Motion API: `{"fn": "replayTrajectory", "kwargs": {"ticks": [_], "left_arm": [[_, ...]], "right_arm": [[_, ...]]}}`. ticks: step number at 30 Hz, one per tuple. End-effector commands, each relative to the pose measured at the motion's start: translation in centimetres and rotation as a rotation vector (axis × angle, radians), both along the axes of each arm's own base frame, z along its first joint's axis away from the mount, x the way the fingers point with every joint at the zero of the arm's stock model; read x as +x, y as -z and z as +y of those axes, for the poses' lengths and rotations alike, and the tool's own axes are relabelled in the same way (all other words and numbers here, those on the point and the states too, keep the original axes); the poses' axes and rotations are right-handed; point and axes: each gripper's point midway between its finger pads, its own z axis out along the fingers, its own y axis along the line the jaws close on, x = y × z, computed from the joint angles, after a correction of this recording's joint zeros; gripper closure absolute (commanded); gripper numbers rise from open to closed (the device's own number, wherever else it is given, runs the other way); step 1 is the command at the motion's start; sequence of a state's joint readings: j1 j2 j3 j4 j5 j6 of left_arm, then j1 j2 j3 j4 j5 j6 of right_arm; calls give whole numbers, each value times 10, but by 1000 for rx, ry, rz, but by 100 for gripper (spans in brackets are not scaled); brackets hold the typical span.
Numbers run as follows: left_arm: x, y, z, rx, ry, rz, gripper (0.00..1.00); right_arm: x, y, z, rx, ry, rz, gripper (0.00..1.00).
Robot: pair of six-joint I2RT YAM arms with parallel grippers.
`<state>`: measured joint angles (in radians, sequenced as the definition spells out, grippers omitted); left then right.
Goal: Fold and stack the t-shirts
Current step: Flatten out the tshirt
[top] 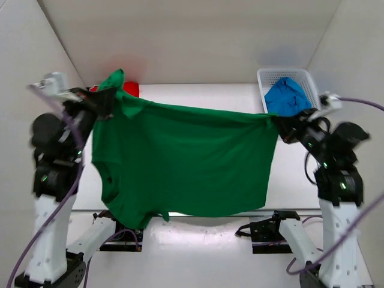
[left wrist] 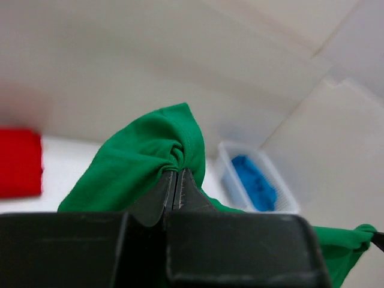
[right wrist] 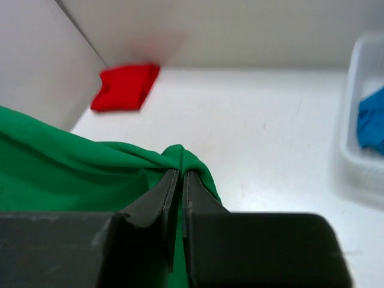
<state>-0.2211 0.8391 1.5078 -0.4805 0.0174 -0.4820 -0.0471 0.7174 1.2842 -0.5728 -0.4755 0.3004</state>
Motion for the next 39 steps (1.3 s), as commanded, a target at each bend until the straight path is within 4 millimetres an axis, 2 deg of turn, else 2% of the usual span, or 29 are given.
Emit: {"fn": "replayTrajectory", "kwargs": {"ticks": [1, 2, 3, 4, 5, 6, 7, 8, 9, 10, 11, 12, 13, 14, 15, 16, 18, 20, 21, 22, 24, 25, 26, 27, 28, 31, 34, 37, 39], "left_arm": [[67, 60, -2, 26, -28, 111, 100], [79, 65, 0, 23, -39, 100, 100], [101, 92, -1, 33, -47, 141, 100], [122, 130, -2, 57, -59, 217, 100], [146, 156, -1, 62, -73, 264, 100], [160, 166, 0, 72, -85, 268, 100], [188, 192, -3, 97, -85, 314, 100], [204, 204, -1, 106, -96, 335, 100], [238, 228, -3, 139, -101, 389, 98], [275, 244, -6, 168, -89, 439, 79], [313, 242, -8, 174, -67, 439, 60], [324, 251, -12, 175, -43, 487, 60], [349, 235, -9, 163, -45, 460, 62], [362, 232, -7, 158, -43, 473, 62], [363, 233, -5, 159, -42, 489, 61], [360, 226, 2, 155, -45, 480, 55], [343, 224, 11, 153, -76, 474, 46], [299, 237, 15, 149, -83, 491, 44], [288, 235, 19, 147, -96, 475, 44], [265, 243, 23, 142, -106, 489, 43], [218, 264, 23, 151, -103, 532, 40], [206, 272, 20, 162, -92, 551, 40], [190, 284, 19, 182, -92, 571, 40], [159, 314, 11, 205, -68, 637, 39], [153, 322, 7, 211, -60, 650, 38], [127, 361, 5, 198, -53, 750, 39], [92, 397, 8, 202, -38, 878, 40], [56, 418, 14, 225, -58, 975, 40], [41, 422, 12, 224, -54, 989, 42]], "right_arm": [[52, 39, 8, -9, -35, 64, 100], [65, 59, 19, -16, -71, 118, 100], [76, 67, 23, -33, -72, 119, 100], [97, 83, 25, -46, -74, 150, 100], [116, 104, 28, -49, -81, 210, 100], [138, 121, 31, -46, -95, 243, 100], [163, 142, 33, -46, -100, 280, 100], [180, 143, 32, -46, -96, 277, 100], [198, 146, 27, -63, -68, 274, 99], [231, 154, 20, -104, -5, 294, 90], [261, 156, 16, -120, 28, 301, 75], [282, 178, -3, -142, 113, 354, 73], [297, 159, -11, -150, 159, 313, 68], [312, 148, -15, -142, 172, 294, 60], [318, 158, -24, -153, 200, 331, 56], [319, 144, -27, -154, 212, 316, 53], [309, 140, -30, -159, 223, 328, 52], [290, 147, -29, -156, 222, 343, 50], [271, 156, -23, -155, 203, 360, 50], [257, 141, -17, -140, 191, 314, 50], [228, 171, -8, -142, 158, 367, 52], [214, 169, 1, -145, 132, 365, 52], [201, 192, 7, -171, 107, 418, 54], [171, 225, 27, -210, 46, 503, 55], [159, 232, 36, -232, 25, 521, 54], [122, 280, 49, -257, -2, 646, 55], [83, 319, 42, -263, 13, 768, 53], [59, 340, 21, -284, 70, 842, 50], [47, 353, 11, -288, 94, 898, 50]]}}
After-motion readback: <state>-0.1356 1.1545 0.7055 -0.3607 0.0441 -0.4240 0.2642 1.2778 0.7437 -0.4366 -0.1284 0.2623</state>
